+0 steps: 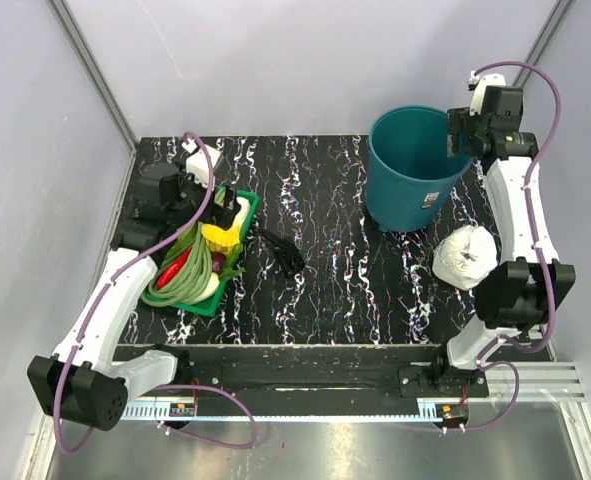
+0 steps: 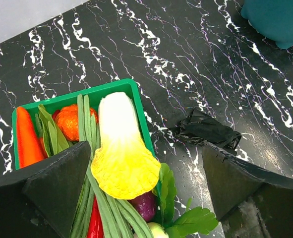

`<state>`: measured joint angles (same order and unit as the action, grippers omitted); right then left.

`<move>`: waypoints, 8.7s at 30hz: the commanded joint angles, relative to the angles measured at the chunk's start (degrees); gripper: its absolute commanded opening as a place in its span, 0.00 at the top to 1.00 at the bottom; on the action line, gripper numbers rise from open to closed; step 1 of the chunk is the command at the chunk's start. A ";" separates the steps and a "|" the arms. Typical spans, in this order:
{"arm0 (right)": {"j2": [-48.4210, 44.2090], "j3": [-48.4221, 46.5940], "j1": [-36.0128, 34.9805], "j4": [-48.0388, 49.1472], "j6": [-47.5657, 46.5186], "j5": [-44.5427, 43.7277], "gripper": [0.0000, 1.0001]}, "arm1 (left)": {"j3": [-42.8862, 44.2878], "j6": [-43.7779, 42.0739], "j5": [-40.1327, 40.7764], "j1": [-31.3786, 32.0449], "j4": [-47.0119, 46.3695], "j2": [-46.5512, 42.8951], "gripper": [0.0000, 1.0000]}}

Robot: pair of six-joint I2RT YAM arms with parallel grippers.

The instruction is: Put the trash bags into the trash bin

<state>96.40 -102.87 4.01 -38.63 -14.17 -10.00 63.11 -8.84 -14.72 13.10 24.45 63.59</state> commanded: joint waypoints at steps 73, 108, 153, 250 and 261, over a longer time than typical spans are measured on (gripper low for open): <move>-4.37 15.33 -50.51 1.63 0.38 -6.09 1.00 | -6.69 -28.34 -10.94 8.34 4.56 -2.60 0.01; -11.05 20.26 -40.93 0.58 -5.34 -9.69 1.00 | -7.04 -54.79 0.31 25.65 3.25 18.85 0.02; -24.51 15.25 -38.73 -9.62 -8.50 -11.63 1.00 | -9.50 -53.74 -3.12 28.82 -0.80 16.65 0.01; -29.87 56.64 -19.92 3.56 -19.40 -12.58 1.00 | 2.10 -26.14 11.03 23.99 3.41 38.71 0.01; -25.30 60.07 -19.83 7.08 -19.23 -13.73 1.00 | 5.00 -25.70 3.39 20.65 8.51 36.16 0.01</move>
<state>69.73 -43.94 -16.36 -33.91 -32.75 -20.62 66.37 -34.46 -7.92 35.70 29.21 102.45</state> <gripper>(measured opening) 0.008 0.988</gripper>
